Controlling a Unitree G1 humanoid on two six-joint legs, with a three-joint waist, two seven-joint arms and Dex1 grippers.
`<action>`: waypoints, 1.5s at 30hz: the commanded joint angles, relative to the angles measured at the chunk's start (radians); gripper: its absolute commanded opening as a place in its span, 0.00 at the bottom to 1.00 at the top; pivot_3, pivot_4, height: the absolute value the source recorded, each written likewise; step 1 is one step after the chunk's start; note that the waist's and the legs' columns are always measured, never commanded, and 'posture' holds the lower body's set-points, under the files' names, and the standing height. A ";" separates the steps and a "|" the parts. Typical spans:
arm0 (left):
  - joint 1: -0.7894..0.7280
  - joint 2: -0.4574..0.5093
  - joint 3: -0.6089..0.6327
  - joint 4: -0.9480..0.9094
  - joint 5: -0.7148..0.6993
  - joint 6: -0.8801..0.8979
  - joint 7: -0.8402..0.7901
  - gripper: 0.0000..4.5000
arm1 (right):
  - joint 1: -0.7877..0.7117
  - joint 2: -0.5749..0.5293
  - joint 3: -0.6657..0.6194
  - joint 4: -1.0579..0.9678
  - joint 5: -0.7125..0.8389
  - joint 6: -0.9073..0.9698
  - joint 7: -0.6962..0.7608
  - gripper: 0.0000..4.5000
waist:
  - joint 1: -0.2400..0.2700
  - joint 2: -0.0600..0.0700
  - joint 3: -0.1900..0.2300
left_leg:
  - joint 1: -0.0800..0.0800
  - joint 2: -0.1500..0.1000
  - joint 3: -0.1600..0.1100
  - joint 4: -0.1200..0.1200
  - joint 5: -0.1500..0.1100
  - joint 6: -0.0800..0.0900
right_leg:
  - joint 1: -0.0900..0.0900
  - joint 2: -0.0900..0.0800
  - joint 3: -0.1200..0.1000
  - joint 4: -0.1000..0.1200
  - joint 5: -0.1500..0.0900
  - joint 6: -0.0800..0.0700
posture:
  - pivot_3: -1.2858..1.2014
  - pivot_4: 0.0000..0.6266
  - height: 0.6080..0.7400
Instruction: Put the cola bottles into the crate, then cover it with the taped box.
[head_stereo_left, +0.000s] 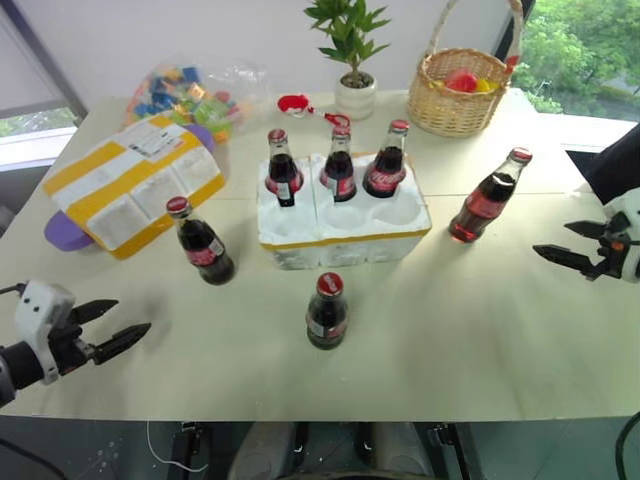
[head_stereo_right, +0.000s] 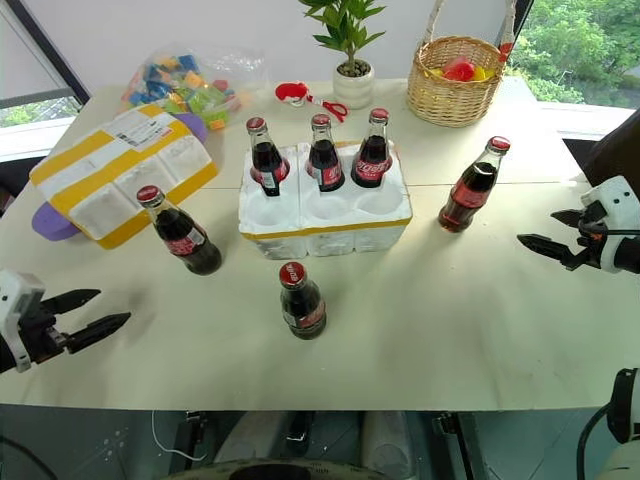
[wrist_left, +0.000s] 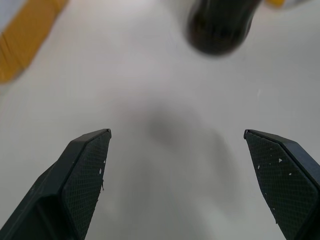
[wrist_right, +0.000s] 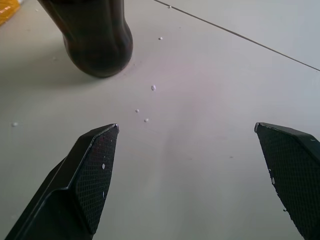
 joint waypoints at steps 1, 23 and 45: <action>-0.065 0.034 0.065 -0.037 -0.126 0.097 -0.001 0.99 | -0.045 -0.065 -0.068 -0.146 0.094 0.127 0.067 1.00 | -0.002 0.000 0.000 | 0.000 0.000 0.000 0.000 0.000 0.000 | 0.000 0.000 0.000 0.001 0.000 0.000 | 0.52 0.24 0.94; -0.416 0.062 -0.281 0.104 -0.033 0.024 -0.104 0.99 | 0.330 -0.072 -0.368 -1.261 0.696 0.843 0.008 1.00 | 0.002 -0.001 0.000 | -0.001 0.001 0.000 0.000 0.000 0.000 | -0.001 0.000 0.001 0.000 0.001 0.001 | 0.52 0.24 0.94; -0.581 -0.029 -0.407 0.262 0.090 -0.071 -0.062 0.99 | 0.301 -0.069 -0.332 -1.337 0.860 0.872 -0.159 1.00 | 0.002 -0.002 0.000 | -0.001 0.001 0.000 0.001 0.001 0.003 | -0.001 0.000 0.000 0.000 0.002 0.002 | 0.52 0.24 0.94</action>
